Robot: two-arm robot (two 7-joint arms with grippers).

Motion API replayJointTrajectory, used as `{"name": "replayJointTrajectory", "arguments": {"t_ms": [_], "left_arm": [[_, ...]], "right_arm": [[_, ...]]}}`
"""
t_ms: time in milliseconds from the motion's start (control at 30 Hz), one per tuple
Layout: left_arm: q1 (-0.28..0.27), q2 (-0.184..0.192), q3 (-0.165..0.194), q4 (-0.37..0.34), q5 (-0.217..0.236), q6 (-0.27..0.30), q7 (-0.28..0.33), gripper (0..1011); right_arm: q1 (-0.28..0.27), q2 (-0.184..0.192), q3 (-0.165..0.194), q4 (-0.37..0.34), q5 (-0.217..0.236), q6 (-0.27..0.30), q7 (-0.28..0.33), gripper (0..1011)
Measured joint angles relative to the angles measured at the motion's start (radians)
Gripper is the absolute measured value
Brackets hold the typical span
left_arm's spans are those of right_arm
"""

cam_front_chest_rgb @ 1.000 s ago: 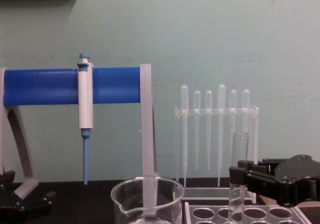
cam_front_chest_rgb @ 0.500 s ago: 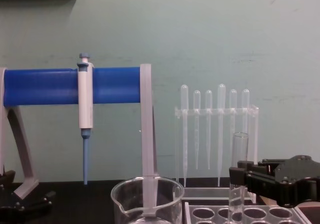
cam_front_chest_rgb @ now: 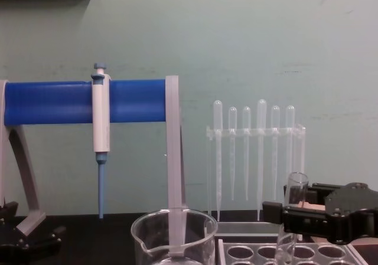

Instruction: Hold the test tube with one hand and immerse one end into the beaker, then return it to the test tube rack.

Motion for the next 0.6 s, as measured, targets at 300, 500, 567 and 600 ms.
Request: {"name": "replayJointTrajectory", "arguments": {"t_ms": [300, 500, 567, 600], "left_arm": [[0.0, 0.0, 0.0, 0.0, 0.0, 0.0, 0.0, 1000], [0.0, 0.0, 0.0, 0.0, 0.0, 0.0, 0.0, 1000], [0.0, 0.0, 0.0, 0.0, 0.0, 0.0, 0.0, 1000], [0.0, 0.0, 0.0, 0.0, 0.0, 0.0, 0.0, 1000]], "right_arm": [[-0.013, 0.003, 0.042, -0.046, 0.028, -0.02, -0.003, 877], [-0.032, 0.004, 0.085, -0.096, 0.061, -0.035, -0.021, 1000], [-0.039, 0.002, 0.098, -0.107, 0.069, -0.036, -0.034, 1000], [-0.046, -0.002, 0.109, -0.117, 0.076, -0.036, -0.051, 1000]]}}
